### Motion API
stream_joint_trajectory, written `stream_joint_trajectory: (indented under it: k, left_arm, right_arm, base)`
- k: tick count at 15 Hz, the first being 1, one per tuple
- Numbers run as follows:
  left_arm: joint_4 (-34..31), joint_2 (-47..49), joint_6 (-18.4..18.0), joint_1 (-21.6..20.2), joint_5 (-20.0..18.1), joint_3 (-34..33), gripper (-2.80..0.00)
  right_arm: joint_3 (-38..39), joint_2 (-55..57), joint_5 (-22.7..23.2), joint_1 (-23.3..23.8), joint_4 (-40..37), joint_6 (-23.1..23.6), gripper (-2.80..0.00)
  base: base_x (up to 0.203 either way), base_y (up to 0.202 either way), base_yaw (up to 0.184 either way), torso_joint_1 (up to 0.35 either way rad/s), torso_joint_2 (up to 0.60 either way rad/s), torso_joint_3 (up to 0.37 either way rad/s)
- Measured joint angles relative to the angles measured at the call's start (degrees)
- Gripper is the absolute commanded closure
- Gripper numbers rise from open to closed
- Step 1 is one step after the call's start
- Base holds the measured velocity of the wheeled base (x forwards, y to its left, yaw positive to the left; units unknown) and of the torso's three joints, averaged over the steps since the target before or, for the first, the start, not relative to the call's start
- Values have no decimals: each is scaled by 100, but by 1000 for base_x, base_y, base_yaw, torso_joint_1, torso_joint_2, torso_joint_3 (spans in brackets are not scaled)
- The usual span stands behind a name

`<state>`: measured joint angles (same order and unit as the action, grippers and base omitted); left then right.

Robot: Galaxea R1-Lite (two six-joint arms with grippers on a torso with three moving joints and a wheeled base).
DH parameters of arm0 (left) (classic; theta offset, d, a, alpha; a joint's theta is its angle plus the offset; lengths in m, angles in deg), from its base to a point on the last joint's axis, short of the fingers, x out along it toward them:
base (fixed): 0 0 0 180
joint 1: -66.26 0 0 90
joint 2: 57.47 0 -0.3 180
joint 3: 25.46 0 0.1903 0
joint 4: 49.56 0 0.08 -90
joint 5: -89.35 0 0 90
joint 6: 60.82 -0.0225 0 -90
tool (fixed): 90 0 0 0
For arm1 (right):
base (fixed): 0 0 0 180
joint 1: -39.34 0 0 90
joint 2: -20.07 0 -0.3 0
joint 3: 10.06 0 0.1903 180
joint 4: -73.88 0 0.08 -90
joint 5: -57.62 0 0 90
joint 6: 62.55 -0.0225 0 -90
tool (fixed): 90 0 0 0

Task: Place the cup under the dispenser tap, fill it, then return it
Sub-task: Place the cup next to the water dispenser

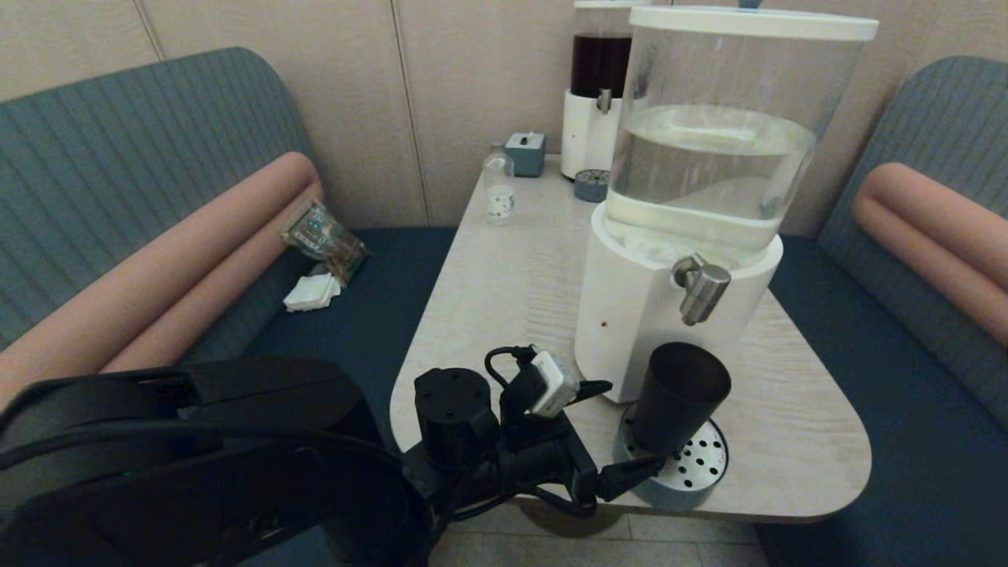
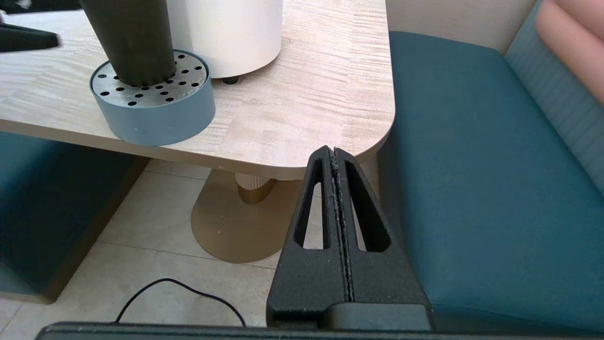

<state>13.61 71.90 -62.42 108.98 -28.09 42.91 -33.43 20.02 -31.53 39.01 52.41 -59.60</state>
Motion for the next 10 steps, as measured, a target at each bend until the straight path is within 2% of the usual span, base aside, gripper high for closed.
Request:
stream_joint_trajectory:
  k: [3,10]
  left_arm:
    - [0,196,3,0,169,193,-280]
    - [-2,340,26,0,177,452,-280]
  right_arm:
    - [0,0,0,0,0,1,0]
    - [0,1,0,0,-1,0,0]
  base:
    - [0,0,0,0,0,0]
    - [0,0,0,0,0,0]
